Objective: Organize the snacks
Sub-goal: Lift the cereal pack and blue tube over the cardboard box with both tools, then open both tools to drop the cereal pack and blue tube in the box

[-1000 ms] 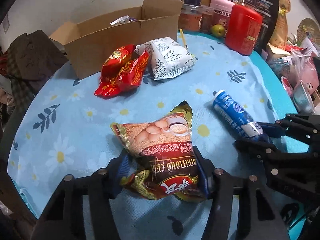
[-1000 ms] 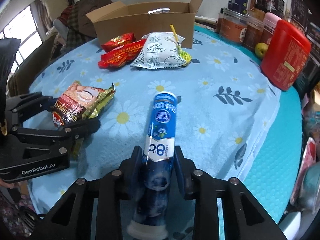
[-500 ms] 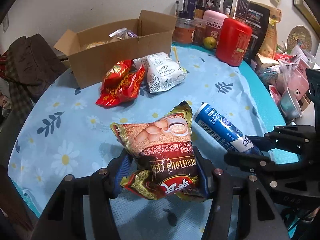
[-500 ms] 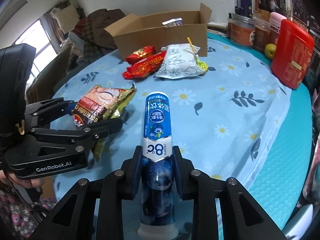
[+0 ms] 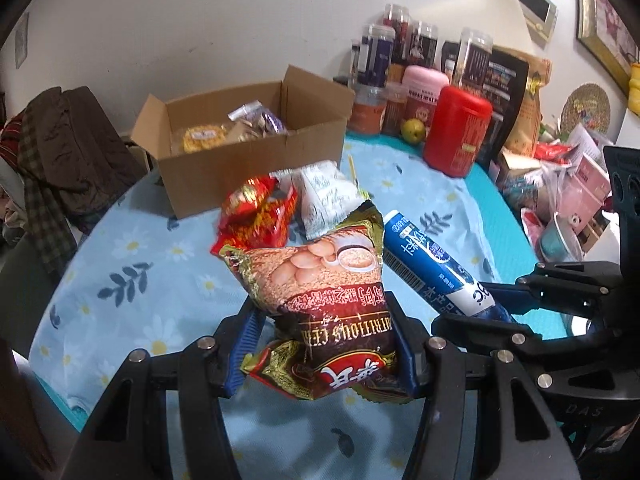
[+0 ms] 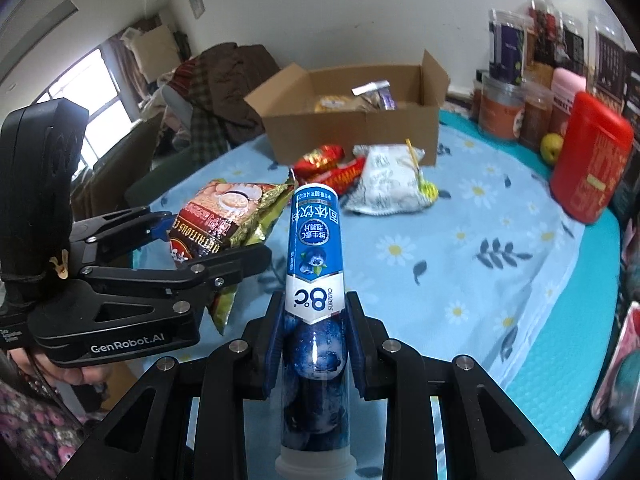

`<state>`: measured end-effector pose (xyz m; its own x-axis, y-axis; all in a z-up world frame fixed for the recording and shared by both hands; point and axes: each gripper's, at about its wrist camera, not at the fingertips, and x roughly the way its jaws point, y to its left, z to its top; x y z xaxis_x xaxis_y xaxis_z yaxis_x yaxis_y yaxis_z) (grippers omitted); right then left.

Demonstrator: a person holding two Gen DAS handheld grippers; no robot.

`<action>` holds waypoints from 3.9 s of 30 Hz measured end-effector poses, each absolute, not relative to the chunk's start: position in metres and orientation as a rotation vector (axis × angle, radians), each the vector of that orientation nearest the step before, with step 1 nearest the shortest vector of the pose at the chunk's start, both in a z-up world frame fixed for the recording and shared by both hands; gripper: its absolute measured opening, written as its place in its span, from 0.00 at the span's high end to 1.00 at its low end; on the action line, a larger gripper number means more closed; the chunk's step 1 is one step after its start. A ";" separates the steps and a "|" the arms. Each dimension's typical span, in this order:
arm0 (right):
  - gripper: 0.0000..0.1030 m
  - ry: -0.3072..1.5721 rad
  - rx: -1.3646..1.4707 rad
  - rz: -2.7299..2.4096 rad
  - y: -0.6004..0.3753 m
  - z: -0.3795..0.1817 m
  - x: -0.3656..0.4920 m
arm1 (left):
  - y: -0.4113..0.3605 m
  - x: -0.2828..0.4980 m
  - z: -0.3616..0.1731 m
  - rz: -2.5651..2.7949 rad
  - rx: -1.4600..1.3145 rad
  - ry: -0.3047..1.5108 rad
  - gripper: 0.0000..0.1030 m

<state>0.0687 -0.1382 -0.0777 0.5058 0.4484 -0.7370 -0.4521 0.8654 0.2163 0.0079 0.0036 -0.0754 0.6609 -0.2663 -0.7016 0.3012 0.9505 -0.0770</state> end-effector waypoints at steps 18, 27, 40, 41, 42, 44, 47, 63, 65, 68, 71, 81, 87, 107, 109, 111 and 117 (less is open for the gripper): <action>0.73 0.717 -0.048 0.511 -0.125 -0.005 0.099 | 0.014 0.038 -0.004 -0.341 0.053 0.567 0.44; 0.73 0.646 -0.071 0.489 -0.118 0.029 0.134 | 0.022 0.072 0.027 -0.343 0.024 0.477 0.44; 0.73 0.559 -0.112 0.497 -0.107 0.061 0.207 | 0.036 0.148 0.062 -0.313 -0.032 0.401 0.44; 0.73 0.556 -0.111 0.496 -0.107 0.061 0.214 | 0.036 0.156 0.064 -0.312 -0.033 0.398 0.44; 0.73 0.553 -0.109 0.494 -0.106 0.063 0.222 | 0.036 0.164 0.065 -0.300 -0.031 0.395 0.44; 0.73 0.549 -0.104 0.490 -0.105 0.064 0.237 | 0.038 0.175 0.067 -0.284 -0.030 0.388 0.44; 0.73 0.545 -0.088 0.497 -0.103 0.063 0.261 | 0.041 0.196 0.069 -0.274 -0.043 0.393 0.44; 0.72 0.598 -0.064 0.525 -0.093 0.028 0.353 | 0.048 0.292 0.026 -0.146 -0.082 0.496 0.44; 0.72 0.611 -0.080 0.515 -0.090 0.020 0.359 | 0.047 0.304 0.018 -0.132 -0.069 0.529 0.44; 0.72 0.631 -0.062 0.533 -0.089 0.009 0.368 | 0.045 0.311 0.007 -0.101 -0.040 0.553 0.44; 0.72 0.674 -0.045 0.541 -0.087 -0.008 0.378 | 0.041 0.321 -0.007 -0.087 0.013 0.606 0.44; 0.72 0.841 -0.026 0.481 -0.088 -0.050 0.411 | 0.040 0.355 -0.054 -0.077 0.039 0.801 0.44; 0.72 0.899 -0.040 0.478 -0.081 -0.063 0.416 | 0.051 0.370 -0.074 -0.107 -0.014 0.922 0.44; 0.68 0.934 -0.123 0.423 -0.065 -0.078 0.422 | 0.048 0.379 -0.087 -0.007 0.043 1.021 0.41; 0.65 0.934 -0.117 0.429 -0.064 -0.077 0.419 | 0.049 0.379 -0.085 0.003 0.054 1.012 0.40; 0.63 0.928 -0.114 0.436 -0.065 -0.074 0.415 | 0.049 0.375 -0.080 0.007 0.057 0.997 0.40; 0.58 0.894 -0.105 0.440 -0.074 -0.061 0.406 | 0.044 0.363 -0.061 0.018 0.063 0.929 0.27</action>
